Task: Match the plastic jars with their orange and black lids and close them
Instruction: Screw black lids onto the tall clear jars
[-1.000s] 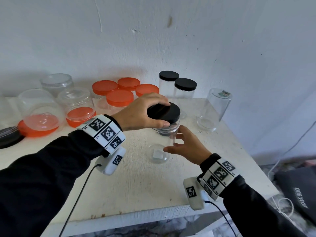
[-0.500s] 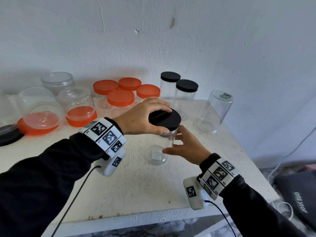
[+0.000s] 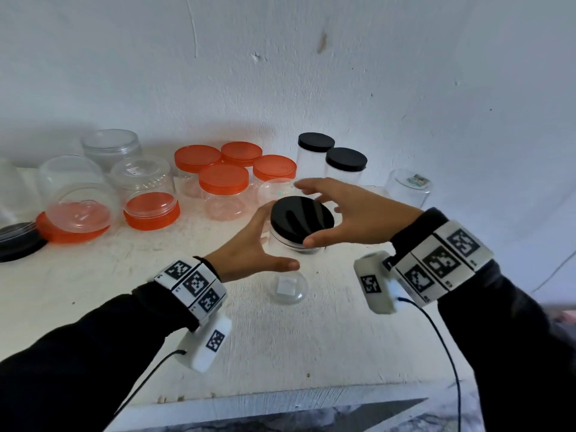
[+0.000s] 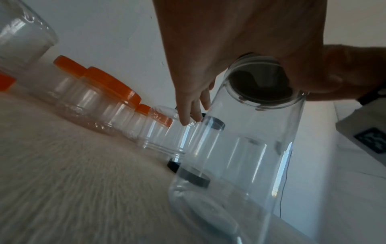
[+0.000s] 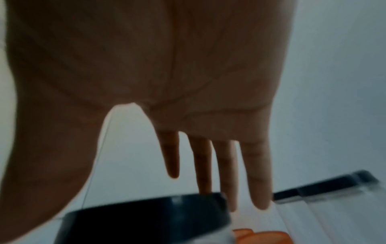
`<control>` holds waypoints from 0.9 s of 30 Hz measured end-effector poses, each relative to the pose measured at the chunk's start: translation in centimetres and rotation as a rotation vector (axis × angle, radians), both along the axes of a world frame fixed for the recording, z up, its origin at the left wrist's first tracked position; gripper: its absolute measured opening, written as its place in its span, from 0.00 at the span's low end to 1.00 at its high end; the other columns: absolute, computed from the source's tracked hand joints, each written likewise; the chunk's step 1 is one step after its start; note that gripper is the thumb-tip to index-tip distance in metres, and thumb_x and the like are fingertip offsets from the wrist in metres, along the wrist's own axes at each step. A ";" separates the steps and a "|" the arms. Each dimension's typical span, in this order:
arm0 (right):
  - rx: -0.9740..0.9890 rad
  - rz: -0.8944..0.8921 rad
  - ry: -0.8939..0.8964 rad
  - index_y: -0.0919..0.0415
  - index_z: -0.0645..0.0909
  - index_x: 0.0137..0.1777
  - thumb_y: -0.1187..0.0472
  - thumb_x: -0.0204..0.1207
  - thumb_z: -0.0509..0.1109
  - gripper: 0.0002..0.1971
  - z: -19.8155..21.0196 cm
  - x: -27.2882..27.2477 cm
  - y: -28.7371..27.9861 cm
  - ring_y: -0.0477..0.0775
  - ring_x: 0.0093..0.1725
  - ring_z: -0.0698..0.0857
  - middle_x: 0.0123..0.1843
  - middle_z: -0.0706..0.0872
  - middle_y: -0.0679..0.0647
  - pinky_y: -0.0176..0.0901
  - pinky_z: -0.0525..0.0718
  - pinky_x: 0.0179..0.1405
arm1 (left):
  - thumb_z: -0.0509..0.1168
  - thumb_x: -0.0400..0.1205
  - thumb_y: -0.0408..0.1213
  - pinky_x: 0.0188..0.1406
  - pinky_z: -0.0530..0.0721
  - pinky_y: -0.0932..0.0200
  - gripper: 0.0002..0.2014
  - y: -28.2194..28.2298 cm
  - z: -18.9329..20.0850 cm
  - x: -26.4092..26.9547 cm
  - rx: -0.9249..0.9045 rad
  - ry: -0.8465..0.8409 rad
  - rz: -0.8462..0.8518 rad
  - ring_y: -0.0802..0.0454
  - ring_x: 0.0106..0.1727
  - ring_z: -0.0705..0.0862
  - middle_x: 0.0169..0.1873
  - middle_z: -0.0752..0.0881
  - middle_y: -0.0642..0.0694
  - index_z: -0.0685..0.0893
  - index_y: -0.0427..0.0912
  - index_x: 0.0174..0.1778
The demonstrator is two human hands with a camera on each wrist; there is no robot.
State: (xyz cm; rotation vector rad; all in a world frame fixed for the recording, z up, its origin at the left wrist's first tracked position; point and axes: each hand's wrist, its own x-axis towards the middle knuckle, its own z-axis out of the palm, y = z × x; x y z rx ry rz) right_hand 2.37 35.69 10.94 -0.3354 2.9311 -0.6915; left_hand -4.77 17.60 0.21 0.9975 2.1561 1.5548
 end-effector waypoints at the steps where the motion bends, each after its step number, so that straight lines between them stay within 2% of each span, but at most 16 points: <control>1: 0.087 0.043 -0.002 0.48 0.56 0.80 0.45 0.67 0.76 0.45 0.2 -0.3 -0.5 0.46 0.73 0.68 0.77 0.66 0.47 0.40 0.68 0.70 | 0.80 0.59 0.49 0.65 0.70 0.68 0.52 0.2 -0.2 0.0 0.019 -0.019 0.005 0.71 0.70 0.68 0.67 0.69 0.66 0.57 0.53 0.76; 2: 0.164 0.079 0.001 0.48 0.57 0.80 0.44 0.67 0.76 0.44 0.4 -0.7 -1.0 0.47 0.73 0.68 0.76 0.67 0.47 0.41 0.69 0.70 | 0.79 0.59 0.50 0.64 0.70 0.68 0.52 0.3 -0.5 0.0 0.031 -0.029 0.011 0.70 0.69 0.69 0.67 0.70 0.63 0.58 0.52 0.76; 4: 0.275 0.123 0.015 0.47 0.58 0.79 0.45 0.68 0.75 0.42 0.8 -1.3 -1.8 0.49 0.71 0.70 0.73 0.69 0.49 0.41 0.71 0.68 | 0.79 0.58 0.53 0.67 0.72 0.61 0.52 0.6 -0.8 -0.1 0.045 -0.035 0.012 0.64 0.70 0.72 0.68 0.74 0.57 0.61 0.50 0.76; 6: 0.329 0.140 -0.001 0.46 0.58 0.79 0.48 0.68 0.76 0.42 1.1 -1.8 -2.1 0.50 0.69 0.70 0.71 0.70 0.49 0.42 0.72 0.66 | 0.78 0.57 0.54 0.68 0.72 0.60 0.49 0.7 -0.9 0.0 0.058 -0.042 0.007 0.63 0.69 0.73 0.67 0.77 0.56 0.65 0.52 0.74; 8: 0.345 0.153 -0.043 0.43 0.58 0.79 0.51 0.68 0.77 0.43 1.5 -2.0 -2.3 0.50 0.69 0.70 0.70 0.69 0.48 0.43 0.73 0.66 | 0.79 0.58 0.52 0.64 0.73 0.69 0.44 0.8 -0.8 0.1 0.061 -0.050 0.001 0.67 0.67 0.74 0.65 0.78 0.58 0.67 0.57 0.70; 10: 0.350 0.172 -0.068 0.42 0.58 0.79 0.53 0.68 0.78 0.43 1.7 -2.1 -2.3 0.50 0.68 0.70 0.69 0.68 0.47 0.43 0.74 0.65 | 0.81 0.60 0.46 0.58 0.73 0.78 0.41 0.8 -0.6 0.1 0.066 -0.050 -0.004 0.71 0.64 0.75 0.64 0.78 0.60 0.68 0.60 0.66; 12: 0.358 0.192 -0.079 0.41 0.59 0.79 0.54 0.68 0.78 0.42 1.7 -2.1 -2.3 0.49 0.67 0.70 0.68 0.68 0.47 0.43 0.74 0.65 | 0.81 0.61 0.41 0.55 0.73 0.80 0.39 0.8 -0.4 0.0 0.076 -0.052 -0.008 0.74 0.63 0.75 0.62 0.79 0.61 0.68 0.61 0.64; 14: 0.349 0.202 -0.091 0.40 0.60 0.78 0.55 0.68 0.78 0.41 1.8 -2.2 -2.2 0.50 0.67 0.70 0.67 0.67 0.47 0.45 0.75 0.65 | 0.81 0.61 0.42 0.56 0.73 0.78 0.39 0.8 -0.3 -0.1 0.072 -0.060 -0.017 0.72 0.63 0.75 0.62 0.79 0.61 0.69 0.60 0.65; 17: 0.332 0.222 -0.107 0.38 0.63 0.76 0.57 0.67 0.78 0.40 1.9 -2.2 -2.2 0.50 0.65 0.71 0.66 0.67 0.47 0.49 0.76 0.66 | 0.80 0.58 0.50 0.59 0.75 0.74 0.41 0.7 -0.3 -0.2 0.064 -0.062 -0.025 0.68 0.65 0.76 0.63 0.81 0.58 0.70 0.58 0.67; 19: 0.334 0.235 -0.121 0.37 0.65 0.75 0.58 0.66 0.78 0.39 1.9 -2.3 -2.1 0.49 0.65 0.71 0.65 0.67 0.45 0.49 0.77 0.65 | 0.79 0.57 0.51 0.61 0.76 0.69 0.41 0.7 -0.3 -0.3 0.063 -0.066 -0.025 0.66 0.65 0.77 0.62 0.82 0.56 0.72 0.55 0.67; 23: 0.302 0.249 -0.170 0.35 0.69 0.70 0.62 0.63 0.79 0.38 2.1 -2.6 -2.1 0.48 0.65 0.71 0.63 0.67 0.40 0.53 0.79 0.63 | 0.81 0.62 0.39 0.56 0.76 0.74 0.38 0.6 -0.3 -0.6 0.046 -0.072 -0.039 0.69 0.63 0.77 0.59 0.82 0.58 0.72 0.54 0.66; 27: 0.298 0.261 -0.185 0.35 0.71 0.68 0.63 0.61 0.80 0.38 2.2 -2.8 -2.2 0.47 0.65 0.71 0.62 0.67 0.38 0.53 0.79 0.63 | 0.80 0.62 0.36 0.55 0.75 0.78 0.36 0.6 -0.2 -0.7 0.048 -0.091 -0.056 0.73 0.61 0.77 0.59 0.81 0.59 0.72 0.55 0.63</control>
